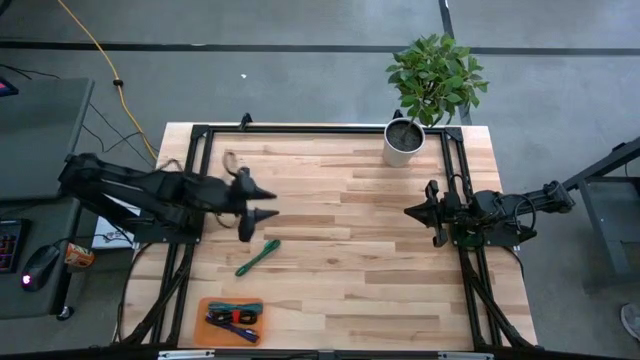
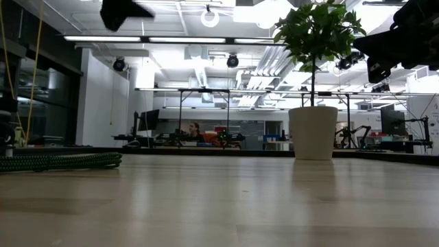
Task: Pick and place USB-C Cables
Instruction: Put the green charger cable into the orange bin
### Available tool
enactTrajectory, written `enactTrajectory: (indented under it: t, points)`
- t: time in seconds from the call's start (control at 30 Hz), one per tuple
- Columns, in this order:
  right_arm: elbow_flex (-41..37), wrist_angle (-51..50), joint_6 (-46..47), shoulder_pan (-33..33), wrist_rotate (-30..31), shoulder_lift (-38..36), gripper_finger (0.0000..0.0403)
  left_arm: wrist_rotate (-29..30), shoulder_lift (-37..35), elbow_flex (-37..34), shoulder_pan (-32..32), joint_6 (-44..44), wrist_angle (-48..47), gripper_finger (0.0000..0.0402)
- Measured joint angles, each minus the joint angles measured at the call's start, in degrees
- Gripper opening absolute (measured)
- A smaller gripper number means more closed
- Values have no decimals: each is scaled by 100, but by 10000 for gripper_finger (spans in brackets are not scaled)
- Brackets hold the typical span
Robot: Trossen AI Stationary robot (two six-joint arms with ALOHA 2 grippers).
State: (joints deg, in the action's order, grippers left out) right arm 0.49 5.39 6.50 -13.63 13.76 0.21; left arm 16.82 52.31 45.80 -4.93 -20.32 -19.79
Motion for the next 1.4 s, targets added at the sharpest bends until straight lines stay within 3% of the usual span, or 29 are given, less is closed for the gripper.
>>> enactTrajectory:
  t: [0.3, 0.53, 0.9, 1.4]
  points:
    - [0, -32, 101, 0, 2, 14, 0, -1001, 1498, -7, -322, -1446, -1235, 203]
    - [-2, -52, 101, 0, 1, 13, 0, -1082, 2494, -7, -723, -2147, -1288, 202]
    - [-2, -127, 118, 0, 1, 15, 0, -625, 3088, -4, -761, -2603, -1733, 202]
    - [-2, -205, 116, 2, 28, 11, 0, -911, 3817, -4, -806, -2603, -1617, 202]
